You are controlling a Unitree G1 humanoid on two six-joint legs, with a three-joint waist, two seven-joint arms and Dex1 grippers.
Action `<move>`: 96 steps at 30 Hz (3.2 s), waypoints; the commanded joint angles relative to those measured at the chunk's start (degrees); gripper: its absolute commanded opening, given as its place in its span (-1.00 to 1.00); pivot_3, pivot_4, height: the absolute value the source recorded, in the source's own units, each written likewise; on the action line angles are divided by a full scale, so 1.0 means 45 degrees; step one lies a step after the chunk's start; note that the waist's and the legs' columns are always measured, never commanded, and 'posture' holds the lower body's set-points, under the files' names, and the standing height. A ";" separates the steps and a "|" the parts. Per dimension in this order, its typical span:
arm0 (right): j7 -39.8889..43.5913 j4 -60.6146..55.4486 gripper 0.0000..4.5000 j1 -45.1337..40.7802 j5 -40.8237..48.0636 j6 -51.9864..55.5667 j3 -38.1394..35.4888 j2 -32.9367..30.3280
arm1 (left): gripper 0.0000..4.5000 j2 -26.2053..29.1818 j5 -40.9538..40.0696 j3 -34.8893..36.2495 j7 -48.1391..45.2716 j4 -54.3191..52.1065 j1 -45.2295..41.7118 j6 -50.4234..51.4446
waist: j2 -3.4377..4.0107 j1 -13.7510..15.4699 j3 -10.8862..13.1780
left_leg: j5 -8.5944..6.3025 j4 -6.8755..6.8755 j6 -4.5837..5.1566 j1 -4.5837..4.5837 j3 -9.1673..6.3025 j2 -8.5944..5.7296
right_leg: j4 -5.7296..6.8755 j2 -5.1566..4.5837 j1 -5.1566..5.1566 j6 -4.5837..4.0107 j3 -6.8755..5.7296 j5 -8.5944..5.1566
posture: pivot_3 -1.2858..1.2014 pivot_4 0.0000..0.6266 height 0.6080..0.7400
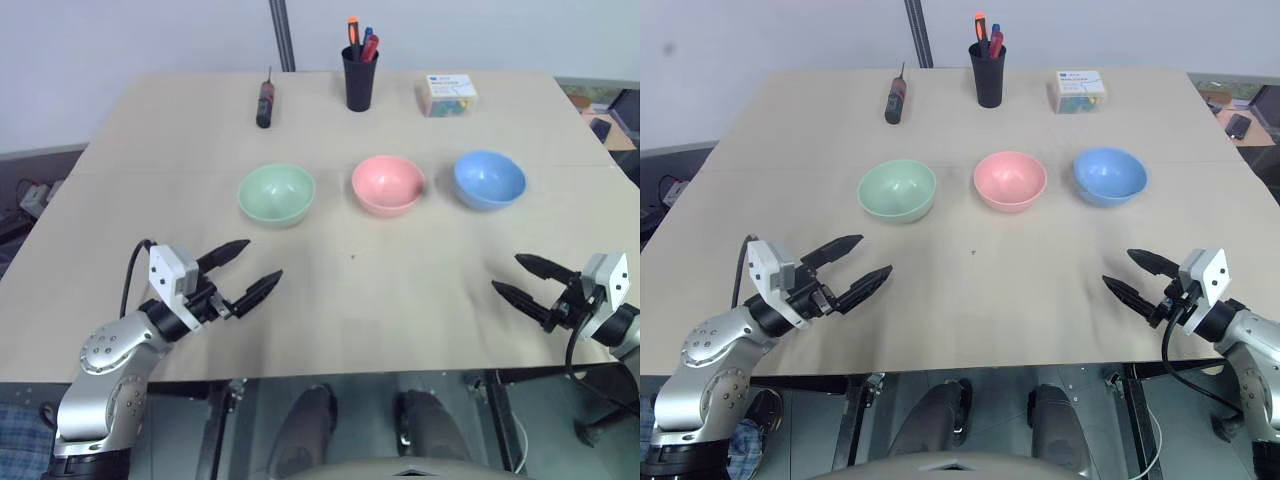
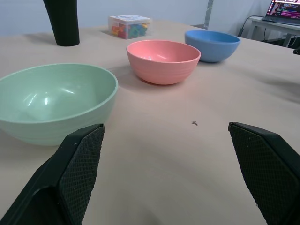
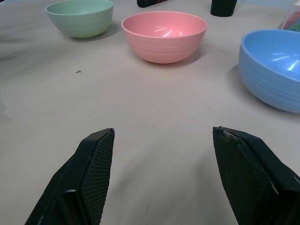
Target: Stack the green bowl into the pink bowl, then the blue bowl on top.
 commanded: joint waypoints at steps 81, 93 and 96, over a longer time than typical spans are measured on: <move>0.0620 1.1475 -0.95 -1.5243 -0.9902 -0.5247 0.9371 0.2447 | 1.00 -0.1455 -0.1085 0.0955 0.0789 -0.2270 0.2084 -0.1729 | 0.0004 -0.0142 0.0008 | 0.0001 -0.0103 -0.0009 -0.0009 0.0032 -0.0013 | -0.0016 0.0049 -0.0084 0.0014 0.0044 0.0044 | 0.03 -0.52 1.00; 0.3230 0.0261 -0.95 -1.0424 -0.8165 -0.0031 0.9226 0.0320 | 1.00 -0.1132 -0.0800 0.0935 0.0200 -0.1056 0.0984 -0.1777 | 0.0001 -0.0105 0.0005 | 0.0000 -0.0116 -0.0009 -0.0008 0.0023 -0.0004 | -0.0015 0.0052 -0.0088 0.0016 0.0038 0.0043 | 0.03 -0.52 1.00; 0.3284 -0.0740 -0.95 -0.9773 -0.8276 0.0678 0.9365 0.0045 | 1.00 -0.1081 -0.0679 0.0899 0.0001 -0.0874 0.0832 -0.1850 | -0.0001 -0.0080 0.0004 | 0.0000 -0.0112 -0.0010 -0.0007 0.0018 -0.0004 | -0.0010 0.0054 -0.0088 0.0017 0.0034 0.0043 | 0.03 -0.52 1.00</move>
